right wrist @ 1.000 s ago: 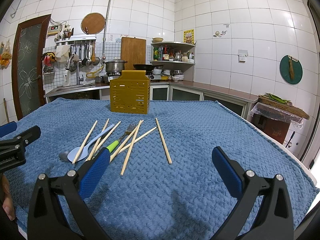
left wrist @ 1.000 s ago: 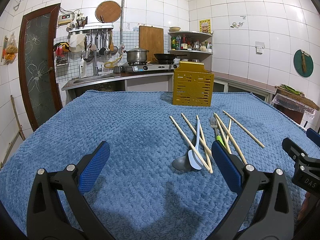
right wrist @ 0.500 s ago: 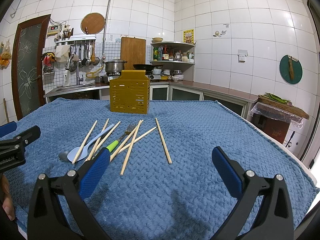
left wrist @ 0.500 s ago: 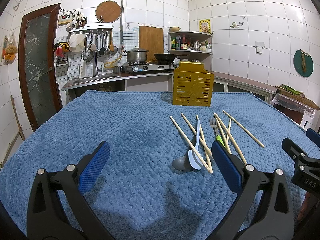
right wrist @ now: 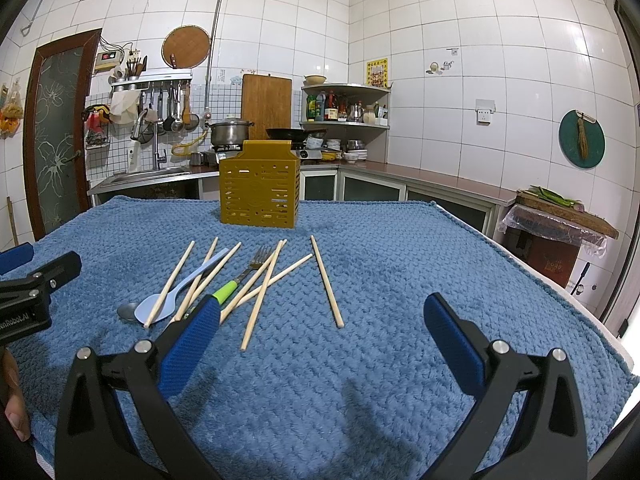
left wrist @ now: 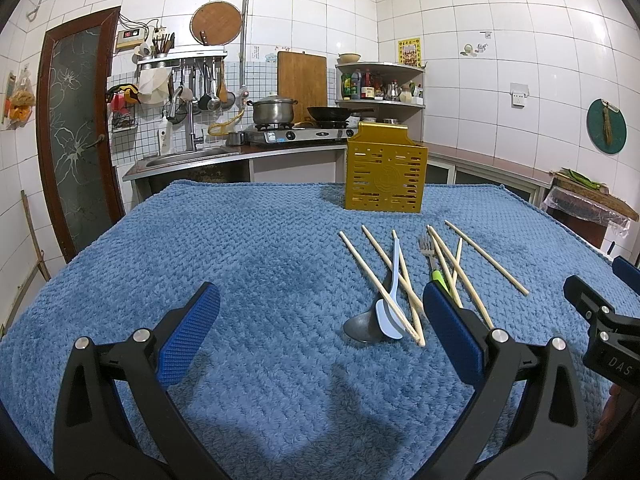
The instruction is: Organize utensils
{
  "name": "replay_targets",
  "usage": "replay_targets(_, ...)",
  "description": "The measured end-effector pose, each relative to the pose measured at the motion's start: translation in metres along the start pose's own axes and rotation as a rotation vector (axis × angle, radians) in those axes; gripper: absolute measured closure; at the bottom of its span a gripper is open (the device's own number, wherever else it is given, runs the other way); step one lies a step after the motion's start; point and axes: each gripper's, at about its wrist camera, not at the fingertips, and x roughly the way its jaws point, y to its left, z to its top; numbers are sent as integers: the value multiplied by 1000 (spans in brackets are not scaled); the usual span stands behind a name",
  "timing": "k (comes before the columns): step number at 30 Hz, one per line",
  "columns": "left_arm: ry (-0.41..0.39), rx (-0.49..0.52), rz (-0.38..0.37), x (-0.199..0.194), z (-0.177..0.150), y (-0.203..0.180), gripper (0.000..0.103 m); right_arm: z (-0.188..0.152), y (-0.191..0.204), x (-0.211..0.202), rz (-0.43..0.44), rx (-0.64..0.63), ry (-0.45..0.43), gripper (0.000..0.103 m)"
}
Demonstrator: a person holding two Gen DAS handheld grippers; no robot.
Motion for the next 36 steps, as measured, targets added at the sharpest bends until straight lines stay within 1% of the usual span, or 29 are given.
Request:
replay_targets(20, 2, 0, 0, 1, 0, -1, 5, 0, -3, 1, 0, 2, -3, 4)
replay_targets(26, 37, -6, -10, 6, 3, -4, 5, 3, -6, -1, 10, 9, 4, 4)
replay_targets(32, 73, -54, -35, 13, 17, 4, 5, 19, -6, 2, 43, -11, -12, 4)
replay_targets(34, 80, -58, -36, 15, 25, 5, 5, 25, -6, 8, 50, -22, -2, 4)
replay_targets(36, 82, -55, -27, 18, 34, 5, 5, 32, -6, 13, 80, -26, 7, 4)
